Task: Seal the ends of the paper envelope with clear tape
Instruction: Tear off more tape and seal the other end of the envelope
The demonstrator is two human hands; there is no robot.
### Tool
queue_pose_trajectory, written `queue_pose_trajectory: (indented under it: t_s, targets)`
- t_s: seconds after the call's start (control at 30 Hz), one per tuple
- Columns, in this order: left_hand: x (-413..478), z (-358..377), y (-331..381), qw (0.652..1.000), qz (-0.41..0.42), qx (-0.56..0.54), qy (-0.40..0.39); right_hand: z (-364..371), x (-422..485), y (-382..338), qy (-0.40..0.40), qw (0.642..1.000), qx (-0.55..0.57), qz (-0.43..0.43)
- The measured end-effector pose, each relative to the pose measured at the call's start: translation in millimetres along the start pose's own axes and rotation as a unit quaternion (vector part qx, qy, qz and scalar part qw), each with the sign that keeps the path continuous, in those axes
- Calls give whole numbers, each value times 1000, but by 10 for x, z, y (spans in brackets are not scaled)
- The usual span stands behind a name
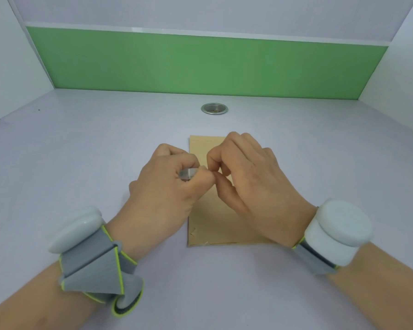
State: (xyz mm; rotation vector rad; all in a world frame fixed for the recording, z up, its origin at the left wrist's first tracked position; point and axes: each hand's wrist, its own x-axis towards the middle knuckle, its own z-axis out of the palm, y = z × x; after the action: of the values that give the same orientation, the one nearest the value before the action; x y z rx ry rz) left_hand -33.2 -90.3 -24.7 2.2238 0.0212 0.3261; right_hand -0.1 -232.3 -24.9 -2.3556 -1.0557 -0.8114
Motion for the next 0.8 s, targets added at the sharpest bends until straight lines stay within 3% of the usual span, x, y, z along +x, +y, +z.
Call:
queue_pose_trajectory:
  t_s: [0.23, 0.5, 0.8]
  targets:
    - [30, -53, -64, 994, 73, 74, 38, -68, -57, 75, -32, 976, 190, 102]
    - [25, -94, -65, 974, 128, 187, 21, -150, -32, 133, -85, 992, 62, 72]
    - [-20, -15, -14, 988, 78, 109, 71, -113, -22, 17, -86, 996, 6, 22]
